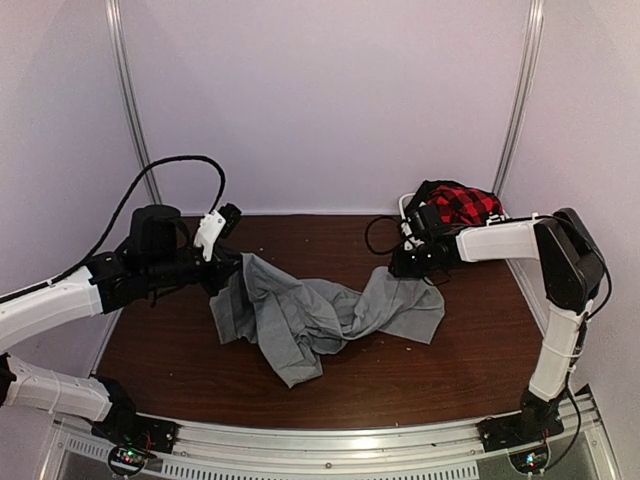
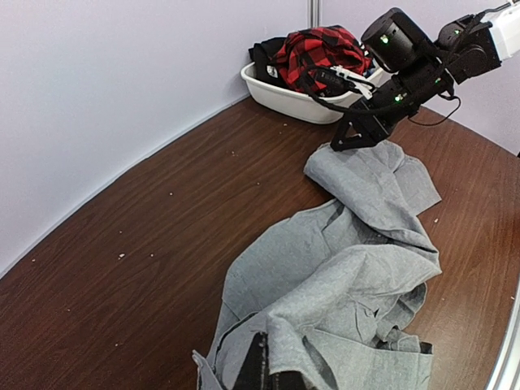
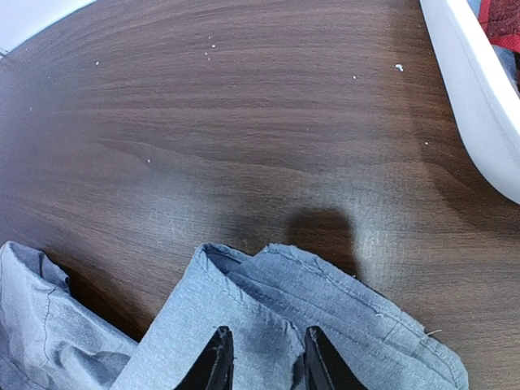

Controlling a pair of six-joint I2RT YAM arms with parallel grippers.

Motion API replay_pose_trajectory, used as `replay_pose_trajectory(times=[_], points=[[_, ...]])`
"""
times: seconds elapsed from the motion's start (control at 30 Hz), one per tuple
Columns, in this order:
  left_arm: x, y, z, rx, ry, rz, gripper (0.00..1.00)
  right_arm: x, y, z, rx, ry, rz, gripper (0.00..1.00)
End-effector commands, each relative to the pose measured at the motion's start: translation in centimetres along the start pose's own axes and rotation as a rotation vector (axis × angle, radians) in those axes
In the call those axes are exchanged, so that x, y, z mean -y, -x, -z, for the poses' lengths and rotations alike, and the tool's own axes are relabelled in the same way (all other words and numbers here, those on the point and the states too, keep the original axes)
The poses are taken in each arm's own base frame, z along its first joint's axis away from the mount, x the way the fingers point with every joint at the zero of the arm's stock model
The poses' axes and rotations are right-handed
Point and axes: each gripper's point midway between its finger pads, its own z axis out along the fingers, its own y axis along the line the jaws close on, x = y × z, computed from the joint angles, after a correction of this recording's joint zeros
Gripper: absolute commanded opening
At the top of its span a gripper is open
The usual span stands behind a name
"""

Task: Fold and stack the long sleeve shirts
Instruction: Pick up the crumpled shirt from the center of the board.

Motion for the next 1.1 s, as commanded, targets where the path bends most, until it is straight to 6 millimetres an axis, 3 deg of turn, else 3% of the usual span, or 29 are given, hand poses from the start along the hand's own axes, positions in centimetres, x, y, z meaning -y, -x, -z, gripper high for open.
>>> replay_pose_trajectory(times=[0.0,0.2,0.37,0.6,0.7,0.87,1.07], points=[[-0.5,1.6,0.5,0.061,0.030,-0.005,0.01,1.3,-0.5,-0.7,-0.015,-0.015,-0.012,0.31],[-0.7,1.7,0.7,0.066,0.045,-0.006,0.01,1.7,-0.7,-1.1,-0.025,-0.008,-0.014,0.31],[-1.0,1.5,0.7,0.062,0.063,-0.007,0.00,1.0,-0.8,-1.2,-0.029,0.037,-0.016,0.20],[-2.0,1.0,0.4,0.041,0.120,-0.003,0.00,0.5,0.1,0.1,0.005,0.060,-0.018,0.00],[-3.0,0.8,0.5,0.028,0.175,0.004,0.00,0.8,0.8,1.2,0.022,0.045,-0.019,0.00],[-5.2,1.0,1.3,0.018,0.265,0.036,0.00,2.1,3.3,5.1,0.089,0.021,-0.038,0.00],[-6.6,1.7,1.6,0.017,0.266,0.054,0.01,1.9,8.0,13.8,0.259,0.073,-0.061,0.00]])
